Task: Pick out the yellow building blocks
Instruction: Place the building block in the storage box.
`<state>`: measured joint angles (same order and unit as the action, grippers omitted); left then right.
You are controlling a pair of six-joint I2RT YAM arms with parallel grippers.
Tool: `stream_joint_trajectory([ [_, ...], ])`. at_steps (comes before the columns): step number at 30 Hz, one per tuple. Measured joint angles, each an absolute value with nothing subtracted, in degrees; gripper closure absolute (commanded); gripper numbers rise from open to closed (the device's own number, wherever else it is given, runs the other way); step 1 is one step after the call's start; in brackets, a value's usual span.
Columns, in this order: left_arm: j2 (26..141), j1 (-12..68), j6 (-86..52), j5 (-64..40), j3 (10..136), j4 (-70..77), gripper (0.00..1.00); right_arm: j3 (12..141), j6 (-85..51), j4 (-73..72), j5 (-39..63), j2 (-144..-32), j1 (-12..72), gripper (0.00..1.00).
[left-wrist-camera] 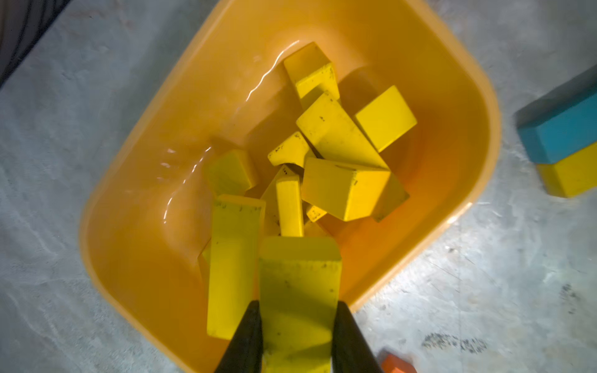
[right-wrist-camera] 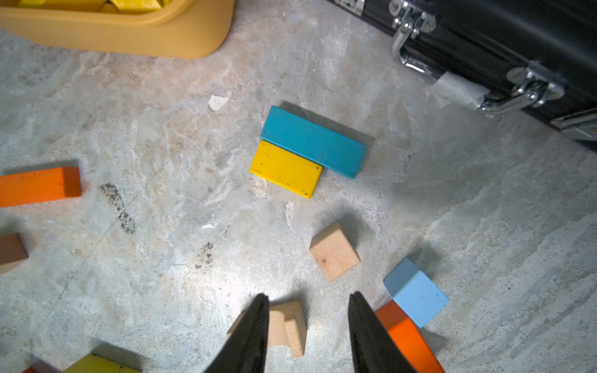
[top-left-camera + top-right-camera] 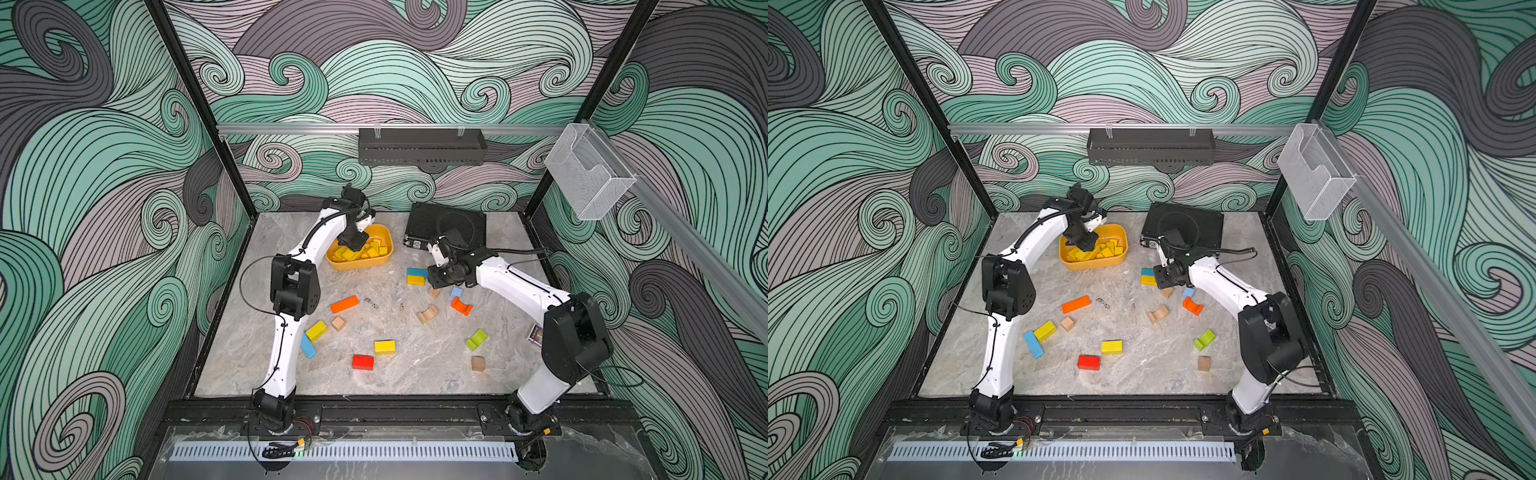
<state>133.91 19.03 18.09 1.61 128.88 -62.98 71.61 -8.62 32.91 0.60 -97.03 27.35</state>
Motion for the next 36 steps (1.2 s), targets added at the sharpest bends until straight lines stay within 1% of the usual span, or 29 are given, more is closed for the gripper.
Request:
stream_joint_trajectory([
  [9, 135.46, 19.03, 19.11, 2.79, 129.62, -60.18, 0.82, 71.55, -9.32, 33.1, 1.8, -99.5, 27.29, 0.57],
  [15, 135.7, 19.03, 20.23, 3.53, 129.62, -58.98, 0.79, 72.64, -9.72, 33.08, 3.05, -104.49, 26.74, 0.56],
  [26, 136.29, 19.03, 21.76, 4.51, 129.62, -57.6, 0.59, 79.42, -10.09, 32.82, 4.99, -109.27, 26.39, 0.55],
  [28, 136.4, 19.03, 22.11, 4.6, 129.62, -57.17, 0.52, 80.73, -10.09, 32.69, 5.15, -110.34, 26.39, 0.54],
  [31, 136.42, 19.03, 22.28, 4.75, 129.62, -56.49, 0.36, 82.04, -10.13, 32.67, 5.41, -111.92, 26.22, 0.54],
  [33, 136.42, 19.03, 22.39, 4.8, 129.62, -56.07, 0.32, 82.83, -10.33, 32.67, 5.74, -113.21, 26.04, 0.54],
  [36, 136.42, 19.03, 22.55, 4.99, 129.62, -55.7, 0.28, 83.5, -10.63, 32.6, 6.17, -114.85, 25.78, 0.54],
])
